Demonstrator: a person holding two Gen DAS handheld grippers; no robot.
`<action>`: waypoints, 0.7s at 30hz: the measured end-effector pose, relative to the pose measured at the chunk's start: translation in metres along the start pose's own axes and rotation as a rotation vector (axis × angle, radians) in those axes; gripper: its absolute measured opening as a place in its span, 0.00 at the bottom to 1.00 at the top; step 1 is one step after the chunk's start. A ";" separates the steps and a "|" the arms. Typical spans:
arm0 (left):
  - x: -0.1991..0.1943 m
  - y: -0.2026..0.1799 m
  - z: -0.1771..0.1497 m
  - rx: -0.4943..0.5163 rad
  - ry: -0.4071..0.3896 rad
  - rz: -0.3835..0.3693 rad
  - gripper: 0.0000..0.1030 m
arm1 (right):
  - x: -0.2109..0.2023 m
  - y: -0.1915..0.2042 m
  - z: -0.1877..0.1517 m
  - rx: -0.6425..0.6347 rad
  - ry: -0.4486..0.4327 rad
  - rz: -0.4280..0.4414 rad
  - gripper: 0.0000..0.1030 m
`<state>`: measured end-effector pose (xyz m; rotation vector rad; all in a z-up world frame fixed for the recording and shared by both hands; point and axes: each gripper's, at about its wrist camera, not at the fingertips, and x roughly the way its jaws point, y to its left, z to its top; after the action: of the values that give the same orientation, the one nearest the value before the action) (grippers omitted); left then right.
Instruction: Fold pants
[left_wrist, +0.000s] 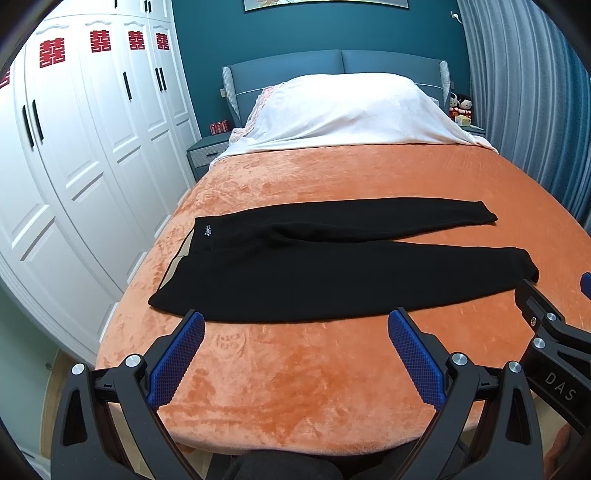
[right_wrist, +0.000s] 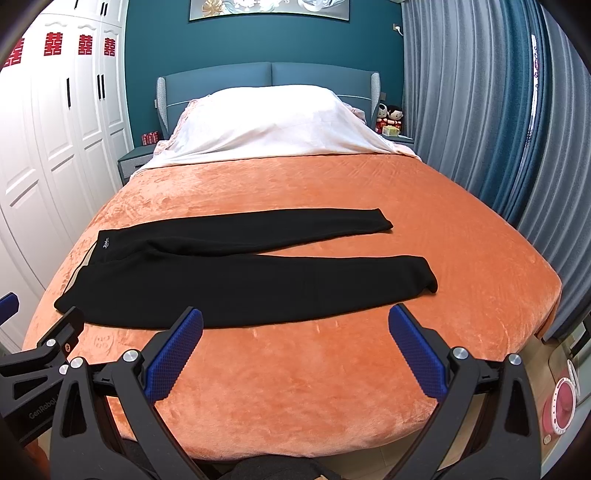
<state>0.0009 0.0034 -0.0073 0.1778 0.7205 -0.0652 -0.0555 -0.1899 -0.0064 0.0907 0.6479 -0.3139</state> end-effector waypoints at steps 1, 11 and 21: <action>0.000 0.000 0.000 0.001 0.001 0.003 0.95 | 0.000 0.000 0.000 0.000 0.000 -0.001 0.96; 0.000 0.001 0.001 0.000 -0.001 -0.003 0.95 | 0.000 0.000 0.000 -0.001 -0.001 0.000 0.96; -0.001 0.003 0.001 -0.009 -0.004 -0.005 0.95 | -0.002 0.004 0.002 -0.013 -0.010 0.000 0.96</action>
<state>0.0012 0.0062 -0.0052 0.1676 0.7174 -0.0670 -0.0546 -0.1862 -0.0040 0.0766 0.6404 -0.3102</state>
